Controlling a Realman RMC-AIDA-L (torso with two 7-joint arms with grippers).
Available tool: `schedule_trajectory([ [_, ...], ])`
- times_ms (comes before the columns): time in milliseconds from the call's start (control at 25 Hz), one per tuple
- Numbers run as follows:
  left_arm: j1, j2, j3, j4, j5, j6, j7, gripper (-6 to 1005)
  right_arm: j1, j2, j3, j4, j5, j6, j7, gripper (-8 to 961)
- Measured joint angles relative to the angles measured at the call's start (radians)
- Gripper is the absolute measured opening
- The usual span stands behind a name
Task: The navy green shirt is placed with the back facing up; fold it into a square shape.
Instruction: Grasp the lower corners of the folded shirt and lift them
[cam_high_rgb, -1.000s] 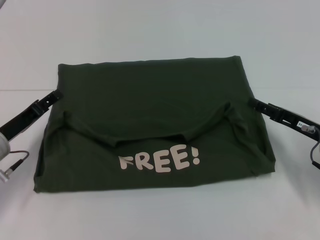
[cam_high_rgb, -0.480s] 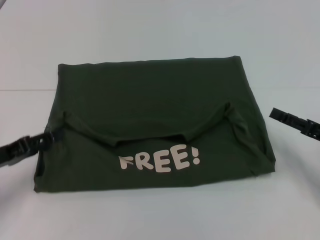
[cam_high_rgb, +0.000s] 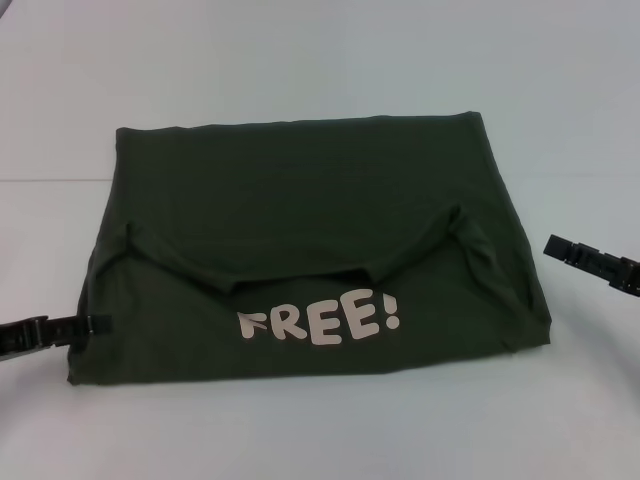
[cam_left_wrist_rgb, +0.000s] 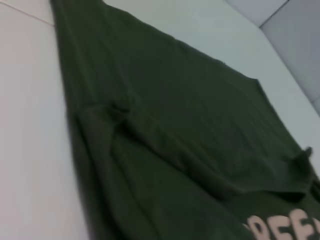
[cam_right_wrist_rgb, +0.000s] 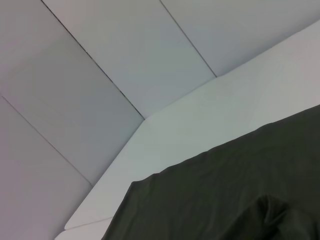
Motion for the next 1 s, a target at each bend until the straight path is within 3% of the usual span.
schedule_trajectory([
  [560, 0.0, -0.014, 0.078, -0.058, 0.006, -0.163, 0.001, 792, 0.007, 0.006, -0.016, -0.001, 0.0, 0.003, -0.001, 898],
  [1000, -0.008, -0.023, 0.085, -0.076, 0.003, -0.168, 0.011, 793, 0.005, 0.007, -0.02, -0.001, 0.0, 0.002, -0.002, 898],
])
